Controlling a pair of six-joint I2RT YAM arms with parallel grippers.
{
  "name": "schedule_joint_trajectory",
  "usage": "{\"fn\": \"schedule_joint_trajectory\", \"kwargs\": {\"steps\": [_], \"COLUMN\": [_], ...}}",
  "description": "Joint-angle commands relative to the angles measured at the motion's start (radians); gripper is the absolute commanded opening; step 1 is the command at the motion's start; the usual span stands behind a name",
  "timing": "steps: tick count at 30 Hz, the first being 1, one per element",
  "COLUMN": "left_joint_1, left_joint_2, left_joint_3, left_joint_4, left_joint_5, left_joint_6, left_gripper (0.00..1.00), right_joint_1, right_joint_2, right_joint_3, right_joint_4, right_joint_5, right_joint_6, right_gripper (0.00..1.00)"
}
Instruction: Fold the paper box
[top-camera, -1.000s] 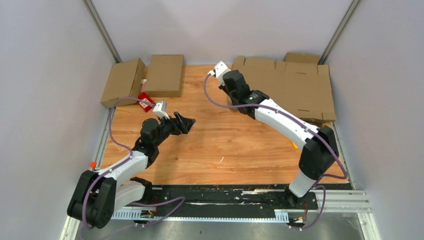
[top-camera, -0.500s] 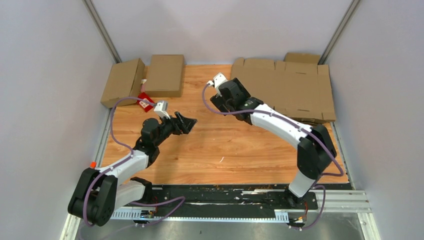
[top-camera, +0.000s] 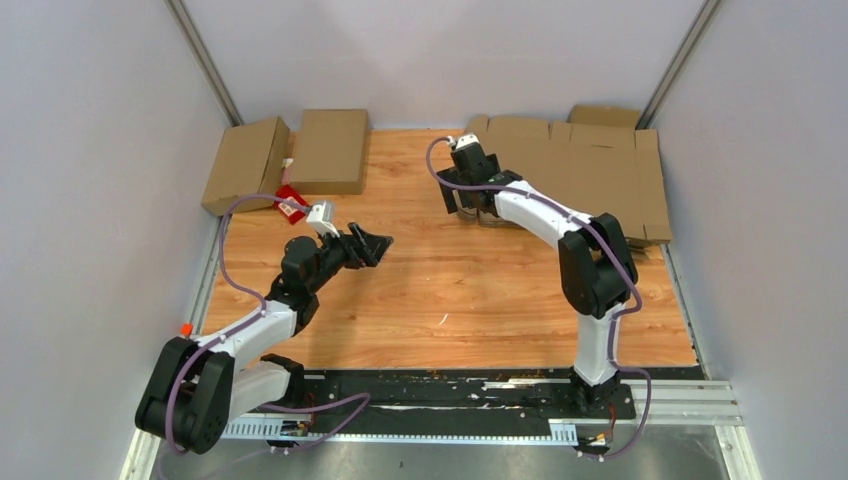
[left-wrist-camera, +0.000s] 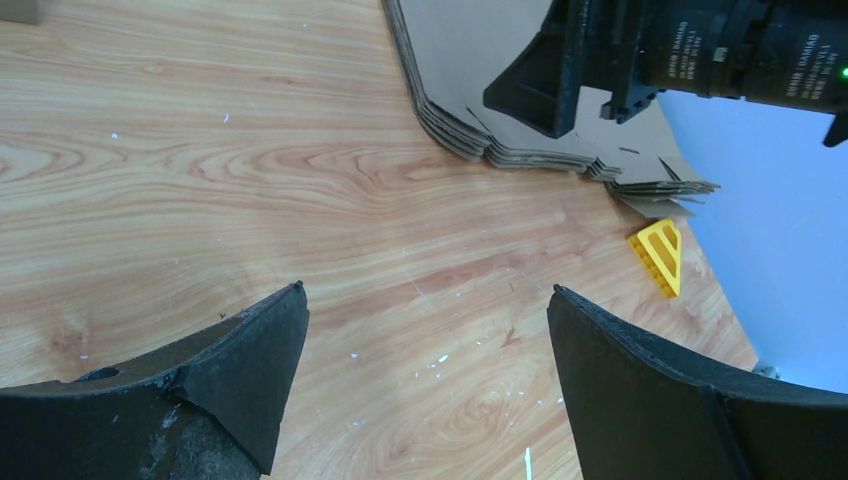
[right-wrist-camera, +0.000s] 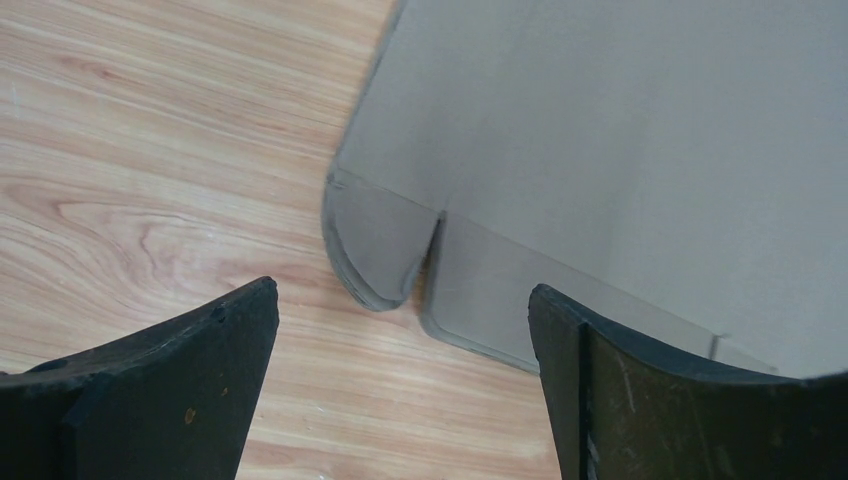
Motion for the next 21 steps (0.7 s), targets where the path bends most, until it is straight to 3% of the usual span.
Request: {"fn": "schedule_joint_trajectory", "kwargs": {"steps": [1,7,13,16,21], "left_joint_1": [-0.003,-0.003,-0.003,-0.003,-0.003], "left_joint_2": [-0.014,-0.015,-0.005,0.004,0.001], "left_joint_3": [0.021,0.022,0.021,0.023,0.022], "left_joint_4": [0.025,0.025,0.03,0.031,0.03], "left_joint_5": [-0.003,-0.001,-0.001,0.0,0.0], "left_joint_6": [0.016,0.017,0.017,0.018,0.019], "left_gripper": [0.97,0.97,0.97,0.97,0.97], "right_joint_1": [-0.019,-0.047,-0.086,-0.105,-0.128], "right_joint_2": [0.053,0.137,0.185,0.19,0.181], "right_joint_3": [0.058,0.114,0.132,0.128,0.121], "right_joint_4": [0.062,0.055,0.056,0.058,0.046], "right_joint_5": [-0.082,-0.08,-0.107,-0.137,-0.186], "right_joint_6": [0.103,0.15,0.201,0.206,0.208], "right_gripper": [0.95,0.94,0.83,0.73,0.71]}}
